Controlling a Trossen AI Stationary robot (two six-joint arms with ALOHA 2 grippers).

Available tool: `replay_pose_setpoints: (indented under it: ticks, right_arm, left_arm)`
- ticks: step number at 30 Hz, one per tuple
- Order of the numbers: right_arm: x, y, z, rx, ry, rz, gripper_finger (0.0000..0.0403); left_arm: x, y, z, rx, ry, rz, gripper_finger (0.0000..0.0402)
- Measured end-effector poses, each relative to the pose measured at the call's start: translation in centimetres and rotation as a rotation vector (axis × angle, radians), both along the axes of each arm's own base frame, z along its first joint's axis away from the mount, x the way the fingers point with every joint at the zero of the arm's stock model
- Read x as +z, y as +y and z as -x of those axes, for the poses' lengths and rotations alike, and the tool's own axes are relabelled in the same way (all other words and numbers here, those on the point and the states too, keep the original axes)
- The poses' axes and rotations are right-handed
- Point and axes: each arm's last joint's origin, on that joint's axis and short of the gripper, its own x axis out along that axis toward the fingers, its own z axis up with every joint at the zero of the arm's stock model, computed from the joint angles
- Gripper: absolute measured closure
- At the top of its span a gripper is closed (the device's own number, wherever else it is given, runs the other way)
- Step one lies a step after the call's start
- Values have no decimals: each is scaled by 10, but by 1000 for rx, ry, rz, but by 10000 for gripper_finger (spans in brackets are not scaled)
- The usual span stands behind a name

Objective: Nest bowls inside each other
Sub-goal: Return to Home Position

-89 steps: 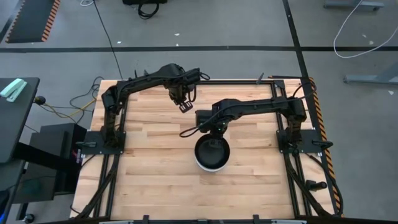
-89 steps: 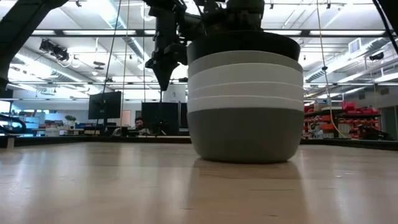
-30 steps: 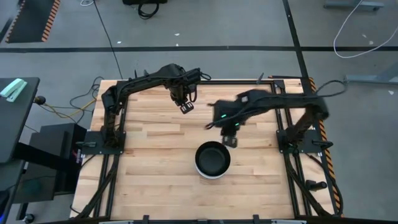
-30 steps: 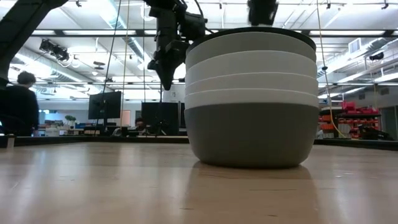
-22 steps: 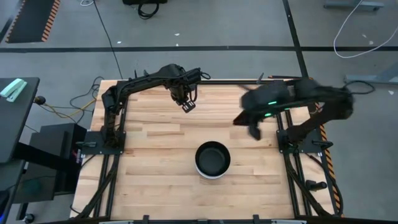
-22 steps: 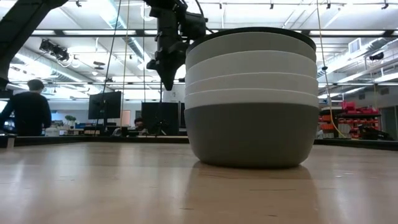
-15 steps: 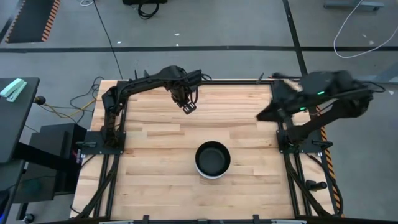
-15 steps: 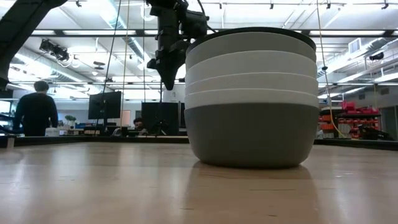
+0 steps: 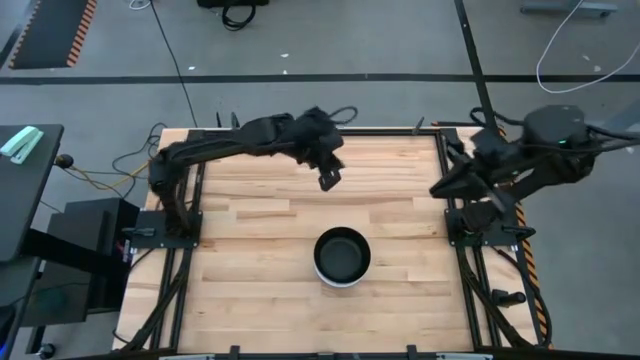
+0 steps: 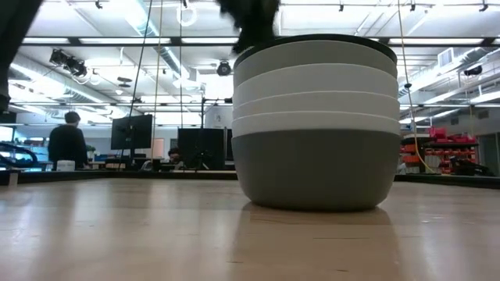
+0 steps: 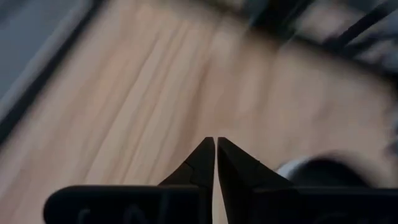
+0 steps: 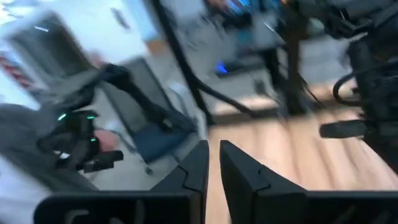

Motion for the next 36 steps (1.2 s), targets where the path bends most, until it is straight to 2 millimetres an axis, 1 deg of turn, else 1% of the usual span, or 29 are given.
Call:
replay_pose_setpoints:
  ticks: [1,3,4,6,7,10,13,16,17,20,24,27,29,33,36]
  right_arm:
    - [4,3,2,26,-36,-4,354]
    - [10,7,6,79,-105,-13,354]
    - [13,10,9,105,-133,-19,354]
    - [17,14,13,154,-180,-25,354]
    - [19,16,15,176,-201,-29,354]
    - [22,25,16,243,-253,-45,354]
    - [18,37,13,304,-310,-49,354]
    - [5,52,8,363,-341,-72,354]
    - [-1,56,7,382,-354,-83,354]
    - [-14,66,8,425,-440,-119,354]
    - [-32,73,14,469,-546,-160,354]
    - [-44,69,24,488,-600,-198,354]
    - [-50,63,32,491,-649,-207,354]
    - [-61,44,52,495,-729,-185,354]
    - [-65,29,66,497,-752,-202,354]
  left_arm:
    - [16,-8,2,-20,-93,-20,375]
    - [45,-23,12,-54,-230,-49,371]
    - [60,-30,19,-72,-297,-66,369]
    - [84,-43,37,-108,-373,-100,366]
    - [97,-49,49,-123,-414,-120,366]
    - [127,-66,83,-152,-505,-151,368]
    - [146,-85,112,-173,-579,-176,373]
    - [148,-106,134,-177,-615,-193,378]
    - [145,-113,141,-173,-616,-196,378]
    - [131,-129,154,-122,-642,-188,376]
    - [108,-140,170,-58,-674,-178,369]
    - [93,-140,184,-26,-689,-167,365]
    - [85,-139,193,-18,-701,-170,366]
    - [79,-134,213,-42,-779,-214,374]
    - [77,-132,228,-138,-861,-222,378]
